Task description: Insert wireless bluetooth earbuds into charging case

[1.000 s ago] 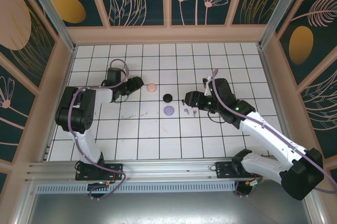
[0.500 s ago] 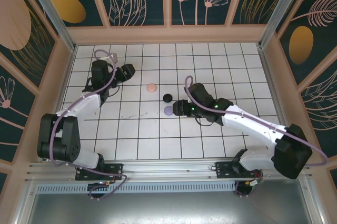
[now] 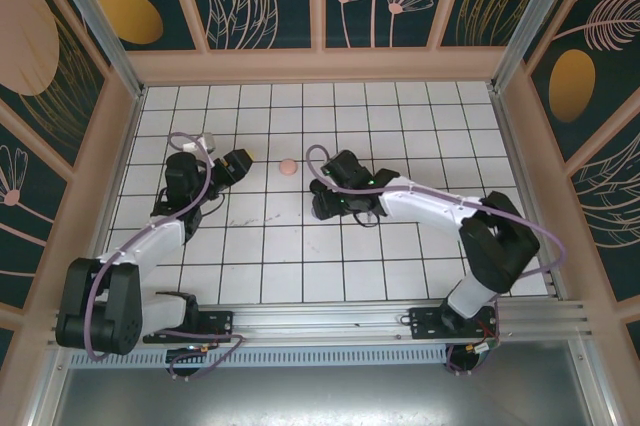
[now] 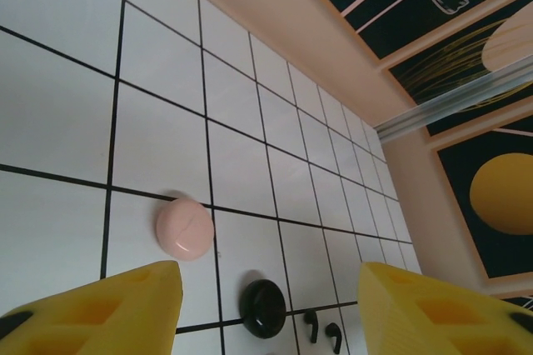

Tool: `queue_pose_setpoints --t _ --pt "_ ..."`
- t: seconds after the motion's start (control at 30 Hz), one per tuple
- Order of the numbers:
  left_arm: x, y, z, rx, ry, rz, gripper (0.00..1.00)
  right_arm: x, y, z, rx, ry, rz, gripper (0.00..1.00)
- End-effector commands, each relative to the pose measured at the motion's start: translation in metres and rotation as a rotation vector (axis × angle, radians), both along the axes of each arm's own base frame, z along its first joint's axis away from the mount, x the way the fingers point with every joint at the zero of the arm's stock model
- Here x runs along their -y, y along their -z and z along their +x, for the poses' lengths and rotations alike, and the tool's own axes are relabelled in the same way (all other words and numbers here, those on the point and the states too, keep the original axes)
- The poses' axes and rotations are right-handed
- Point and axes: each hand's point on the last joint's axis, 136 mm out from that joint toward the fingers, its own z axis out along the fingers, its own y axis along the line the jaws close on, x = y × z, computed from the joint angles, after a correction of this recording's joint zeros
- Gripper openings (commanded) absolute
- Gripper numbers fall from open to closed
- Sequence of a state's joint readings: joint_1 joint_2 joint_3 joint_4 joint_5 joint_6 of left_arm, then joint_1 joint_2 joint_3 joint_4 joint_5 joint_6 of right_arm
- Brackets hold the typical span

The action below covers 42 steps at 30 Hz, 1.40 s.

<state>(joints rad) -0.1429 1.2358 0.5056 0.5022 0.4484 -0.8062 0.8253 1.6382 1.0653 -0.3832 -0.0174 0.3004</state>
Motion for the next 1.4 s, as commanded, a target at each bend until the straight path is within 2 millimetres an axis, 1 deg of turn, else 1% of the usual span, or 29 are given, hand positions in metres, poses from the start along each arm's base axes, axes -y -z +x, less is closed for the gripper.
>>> queue_pose_setpoints --t 0.0,0.07,0.23,0.43,0.77,0.87,1.1,1.13,1.23,1.3,1.33,1.37 --pt "0.001 -0.015 -0.002 0.051 -0.004 -0.038 0.58 -0.007 0.008 0.002 0.005 -0.068 -0.082 0.66" --pt "-0.001 -0.016 -0.002 0.053 -0.014 -0.034 0.58 -0.007 0.017 0.006 0.000 -0.064 -0.132 0.66" --pt "-0.002 -0.019 -0.001 0.069 -0.016 -0.024 0.58 -0.011 0.036 0.009 -0.022 -0.075 -0.190 0.67" --pt "-0.002 -0.018 0.000 0.074 -0.016 -0.015 0.58 -0.017 0.050 0.012 -0.040 -0.095 -0.231 0.67" --pt "-0.003 -0.020 -0.002 0.083 -0.018 0.000 0.60 -0.022 0.063 0.016 -0.053 -0.097 -0.245 0.66" --pt "-0.003 -0.021 -0.003 0.085 -0.017 0.000 0.63 -0.022 0.067 0.016 -0.063 -0.093 -0.250 0.64" --pt "-0.005 -0.025 -0.005 0.097 -0.022 0.008 0.65 -0.021 0.069 0.012 -0.076 -0.086 -0.245 0.58" --pt "-0.005 -0.025 -0.005 0.096 -0.023 0.008 0.66 -0.021 0.068 0.011 -0.078 -0.087 -0.241 0.56" --pt "-0.006 -0.028 -0.005 0.103 -0.029 0.008 0.76 -0.023 0.068 0.009 -0.084 -0.089 -0.235 0.52" --pt "-0.007 -0.028 -0.005 0.104 -0.038 0.007 0.87 -0.024 0.067 0.008 -0.086 -0.090 -0.229 0.50" --pt "-0.008 -0.028 -0.005 0.105 -0.043 0.006 0.88 -0.025 0.066 0.007 -0.086 -0.091 -0.228 0.49" --pt "-0.008 -0.029 -0.005 0.106 -0.047 0.005 0.98 -0.026 0.065 0.006 -0.085 -0.092 -0.225 0.48"
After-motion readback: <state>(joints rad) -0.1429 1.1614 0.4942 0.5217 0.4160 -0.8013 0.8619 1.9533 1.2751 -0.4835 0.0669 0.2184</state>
